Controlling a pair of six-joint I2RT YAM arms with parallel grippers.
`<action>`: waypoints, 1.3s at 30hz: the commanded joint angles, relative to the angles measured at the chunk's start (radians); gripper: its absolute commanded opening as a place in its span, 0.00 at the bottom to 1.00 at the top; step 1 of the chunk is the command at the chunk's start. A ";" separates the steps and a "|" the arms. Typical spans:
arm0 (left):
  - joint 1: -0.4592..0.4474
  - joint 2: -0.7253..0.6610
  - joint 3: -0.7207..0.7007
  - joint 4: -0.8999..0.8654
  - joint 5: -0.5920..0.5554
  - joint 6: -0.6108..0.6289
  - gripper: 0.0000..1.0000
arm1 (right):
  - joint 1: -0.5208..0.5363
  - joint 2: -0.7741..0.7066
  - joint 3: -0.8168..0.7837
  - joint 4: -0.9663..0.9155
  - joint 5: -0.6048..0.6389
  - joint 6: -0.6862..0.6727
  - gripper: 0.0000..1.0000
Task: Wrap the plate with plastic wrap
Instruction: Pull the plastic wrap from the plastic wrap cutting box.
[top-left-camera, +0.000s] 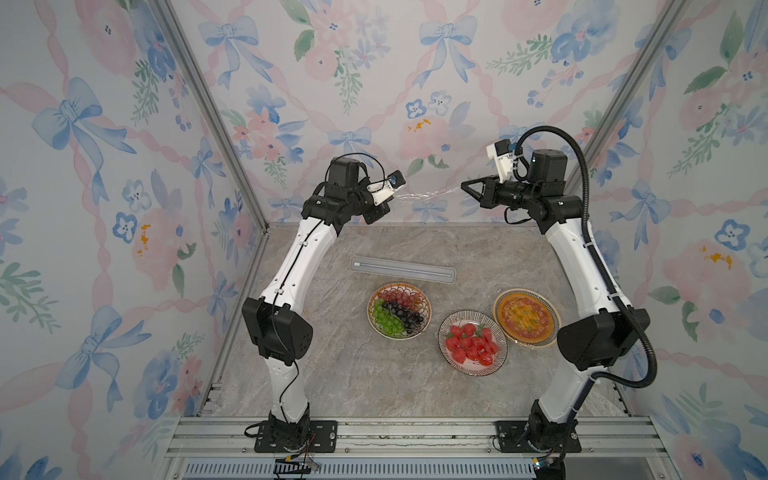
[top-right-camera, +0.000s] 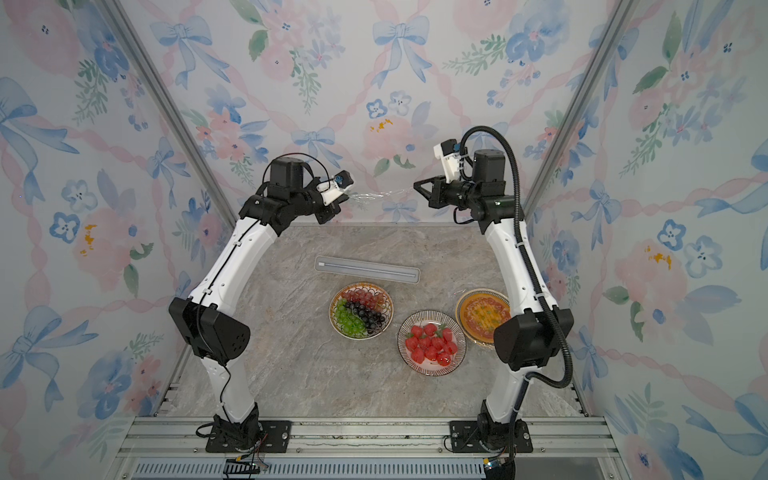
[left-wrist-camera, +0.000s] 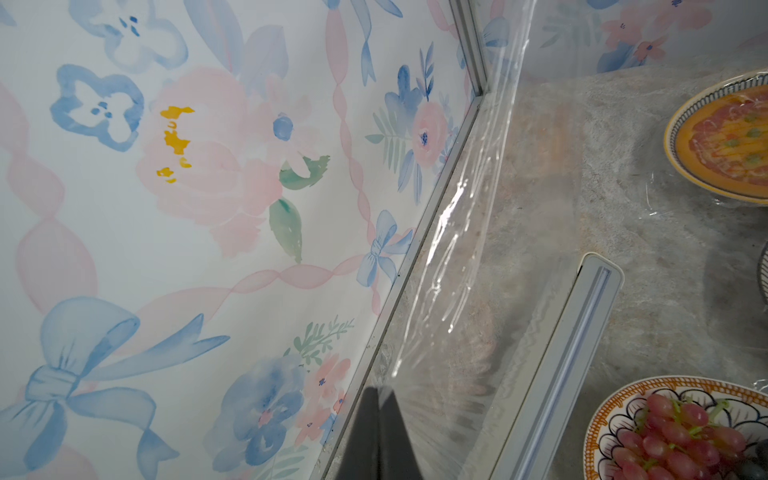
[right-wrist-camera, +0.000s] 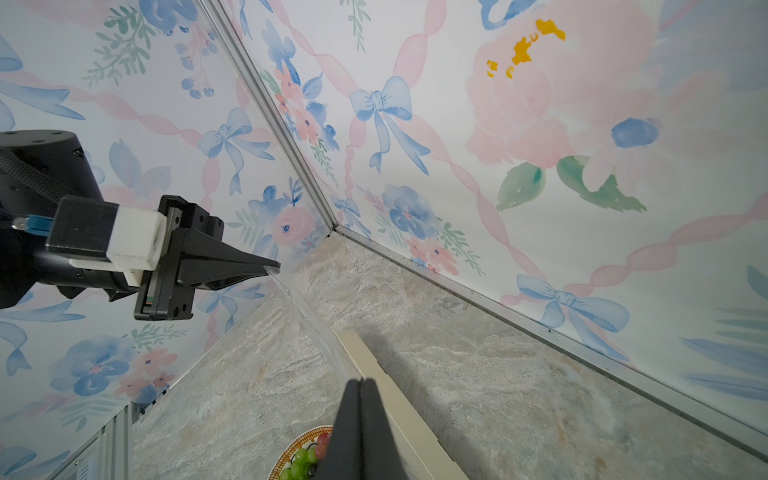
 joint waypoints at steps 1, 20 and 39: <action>0.007 -0.067 0.050 0.044 0.005 -0.018 0.00 | 0.010 0.003 0.057 0.008 -0.016 0.011 0.00; 0.010 -0.097 0.059 0.043 -0.020 -0.012 0.00 | 0.018 0.023 0.152 -0.045 -0.015 0.014 0.00; 0.009 -0.129 0.052 0.041 -0.035 -0.013 0.00 | 0.038 0.037 0.217 -0.100 -0.015 -0.001 0.00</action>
